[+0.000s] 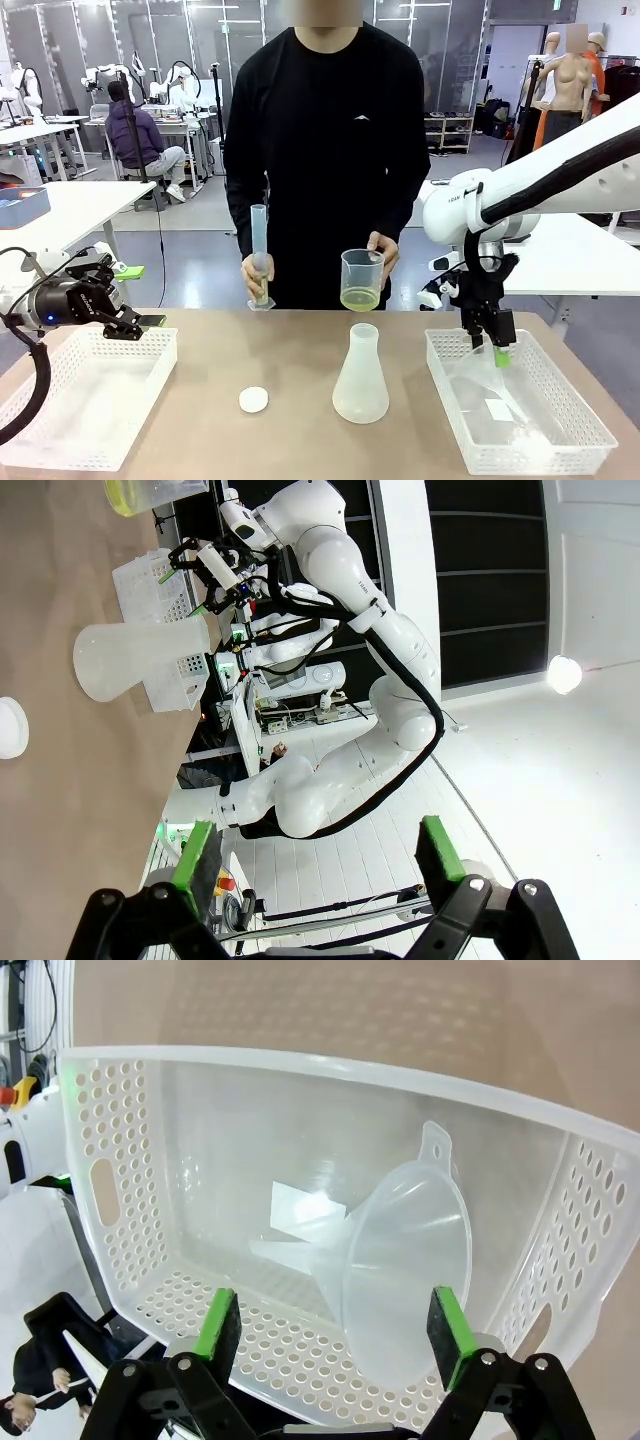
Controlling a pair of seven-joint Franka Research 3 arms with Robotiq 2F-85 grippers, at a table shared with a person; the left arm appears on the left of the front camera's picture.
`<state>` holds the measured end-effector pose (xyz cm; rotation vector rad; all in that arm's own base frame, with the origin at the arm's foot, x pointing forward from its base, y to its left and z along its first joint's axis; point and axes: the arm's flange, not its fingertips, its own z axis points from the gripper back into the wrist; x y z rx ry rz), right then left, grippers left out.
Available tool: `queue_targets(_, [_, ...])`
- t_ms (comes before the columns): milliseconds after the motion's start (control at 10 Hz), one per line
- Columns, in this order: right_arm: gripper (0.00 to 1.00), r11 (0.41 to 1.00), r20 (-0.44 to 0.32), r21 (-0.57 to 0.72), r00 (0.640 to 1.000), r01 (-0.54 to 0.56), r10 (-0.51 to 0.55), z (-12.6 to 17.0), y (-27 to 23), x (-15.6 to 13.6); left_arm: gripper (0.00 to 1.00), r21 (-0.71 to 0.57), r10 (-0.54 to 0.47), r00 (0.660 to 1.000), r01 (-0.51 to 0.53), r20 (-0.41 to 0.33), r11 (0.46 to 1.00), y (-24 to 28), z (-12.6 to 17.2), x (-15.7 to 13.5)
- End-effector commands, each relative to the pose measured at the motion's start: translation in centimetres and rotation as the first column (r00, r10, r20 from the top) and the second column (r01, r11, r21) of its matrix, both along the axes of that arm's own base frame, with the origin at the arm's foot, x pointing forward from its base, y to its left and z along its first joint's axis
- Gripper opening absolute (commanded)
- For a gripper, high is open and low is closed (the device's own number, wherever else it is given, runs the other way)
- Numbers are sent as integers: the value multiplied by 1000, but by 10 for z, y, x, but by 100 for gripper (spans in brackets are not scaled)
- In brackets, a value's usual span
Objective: Prepare the solutions needed for the experiment.
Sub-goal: Pick up the Plastic Funnel and insert it into the Big flask.
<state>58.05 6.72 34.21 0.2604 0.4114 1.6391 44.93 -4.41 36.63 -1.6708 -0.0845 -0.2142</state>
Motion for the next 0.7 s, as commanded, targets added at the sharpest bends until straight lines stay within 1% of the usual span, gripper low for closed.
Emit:
queue_targets(0, [74,999,4,-13,999,-33,33,3,-2,7,100,-1,1,1000,-1,1,1000,0,0,-1])
queue_targets(100, [62,999,-2,-13,999,-39,39,1,-3,6,100,-1,1,1000,-1,1,1000,0,0,-1])
queue_targets(200, [55,999,-1,-8,999,-39,39,1,-3,6,100,-1,1,1000,-1,1,1000,0,0,-1])
queue_targets(300, [64,998,-15,12,998,-55,55,0,-4,7,100,-1,1,1000,-1,1,1000,0,0,-1])
queue_targets(400, [35,998,-13,9,998,-65,65,-1,-4,8,100,-1,1,1000,-1,1,1000,0,0,-1])
queue_targets(500, [45,997,-20,9,997,-81,81,-2,-6,10,100,-1,1,1000,-1,1,1000,0,0,-1])
queue_targets(600, [16,996,-30,-7,996,-87,87,-3,-8,12,100,-1,1,1000,-1,1,1000,0,0,-1])
